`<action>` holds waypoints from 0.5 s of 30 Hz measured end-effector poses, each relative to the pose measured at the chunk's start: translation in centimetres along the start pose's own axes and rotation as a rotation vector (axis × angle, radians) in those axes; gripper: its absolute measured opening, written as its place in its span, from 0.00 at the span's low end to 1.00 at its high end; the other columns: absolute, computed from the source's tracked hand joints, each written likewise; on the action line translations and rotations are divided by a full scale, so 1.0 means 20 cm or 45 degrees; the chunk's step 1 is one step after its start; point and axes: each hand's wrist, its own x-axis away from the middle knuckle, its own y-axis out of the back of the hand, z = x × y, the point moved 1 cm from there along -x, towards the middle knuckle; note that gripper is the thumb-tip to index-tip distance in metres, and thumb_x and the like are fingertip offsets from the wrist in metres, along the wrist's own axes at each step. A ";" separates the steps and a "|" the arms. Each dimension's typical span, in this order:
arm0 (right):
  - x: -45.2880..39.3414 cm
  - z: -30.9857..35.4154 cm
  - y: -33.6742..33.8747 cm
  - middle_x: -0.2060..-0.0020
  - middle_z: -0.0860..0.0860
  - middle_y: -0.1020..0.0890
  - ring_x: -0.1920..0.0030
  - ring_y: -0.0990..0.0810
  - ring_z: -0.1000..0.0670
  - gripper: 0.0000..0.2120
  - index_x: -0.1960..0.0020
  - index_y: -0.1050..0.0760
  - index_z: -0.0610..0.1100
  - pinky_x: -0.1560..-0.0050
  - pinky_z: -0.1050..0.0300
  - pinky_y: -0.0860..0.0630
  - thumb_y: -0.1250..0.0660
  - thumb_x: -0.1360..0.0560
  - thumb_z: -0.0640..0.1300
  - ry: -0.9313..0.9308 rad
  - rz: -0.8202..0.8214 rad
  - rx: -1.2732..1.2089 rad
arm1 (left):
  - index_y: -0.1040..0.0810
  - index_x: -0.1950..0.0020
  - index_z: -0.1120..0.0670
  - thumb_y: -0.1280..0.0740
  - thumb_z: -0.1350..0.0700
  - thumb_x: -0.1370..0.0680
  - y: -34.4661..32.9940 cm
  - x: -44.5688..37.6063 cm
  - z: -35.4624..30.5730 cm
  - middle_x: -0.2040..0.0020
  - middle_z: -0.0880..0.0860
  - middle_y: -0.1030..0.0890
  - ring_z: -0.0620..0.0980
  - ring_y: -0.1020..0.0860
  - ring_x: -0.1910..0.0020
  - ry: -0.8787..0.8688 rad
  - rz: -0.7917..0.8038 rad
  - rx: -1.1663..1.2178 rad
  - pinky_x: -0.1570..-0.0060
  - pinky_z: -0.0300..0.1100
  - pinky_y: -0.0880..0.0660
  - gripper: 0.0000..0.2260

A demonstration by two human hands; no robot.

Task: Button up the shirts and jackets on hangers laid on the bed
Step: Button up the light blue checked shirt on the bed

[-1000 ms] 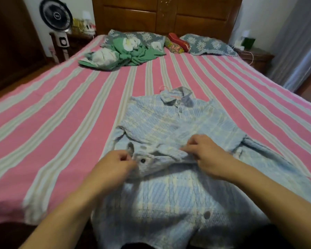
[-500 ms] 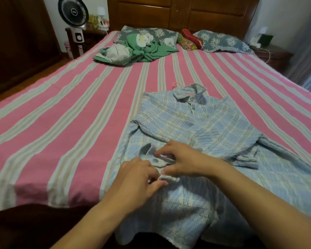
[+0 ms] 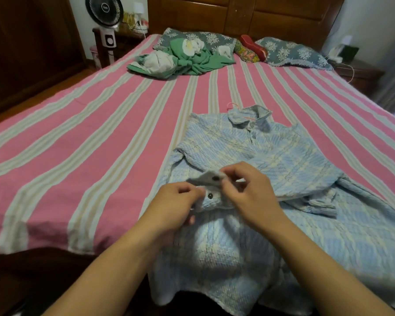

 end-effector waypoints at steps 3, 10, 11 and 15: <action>0.07 -0.06 -0.07 0.56 0.55 0.22 0.52 0.23 0.57 0.09 0.49 0.17 0.48 0.50 0.71 0.32 0.33 0.26 0.43 0.170 0.069 0.170 | 0.23 0.59 0.58 0.34 0.63 0.20 -0.02 0.00 0.01 0.75 0.50 0.31 0.46 0.34 0.79 0.242 0.039 0.376 0.78 0.34 0.38 0.08; 0.19 -0.15 -0.11 0.50 0.51 0.19 0.48 0.20 0.51 0.09 0.47 0.15 0.44 0.47 0.60 0.24 0.30 0.23 0.46 0.381 -0.004 0.245 | 0.26 0.52 0.59 0.34 0.70 0.21 -0.02 0.00 0.08 0.75 0.52 0.27 0.44 0.33 0.81 0.304 -0.082 0.587 0.81 0.33 0.36 0.06; 0.21 -0.16 -0.12 0.49 0.50 0.19 0.48 0.20 0.51 0.09 0.47 0.15 0.43 0.48 0.59 0.24 0.30 0.22 0.46 0.392 -0.007 0.239 | 0.26 0.51 0.59 0.34 0.70 0.21 -0.02 0.00 0.10 0.74 0.52 0.27 0.44 0.32 0.81 0.297 -0.086 0.565 0.82 0.34 0.36 0.07; 0.25 -0.16 -0.14 0.49 0.49 0.18 0.49 0.19 0.51 0.09 0.46 0.15 0.42 0.48 0.59 0.23 0.30 0.23 0.44 0.401 0.017 0.310 | 0.25 0.49 0.60 0.35 0.64 0.19 -0.03 0.00 0.11 0.70 0.52 0.26 0.47 0.30 0.80 0.304 -0.073 0.458 0.79 0.37 0.34 0.01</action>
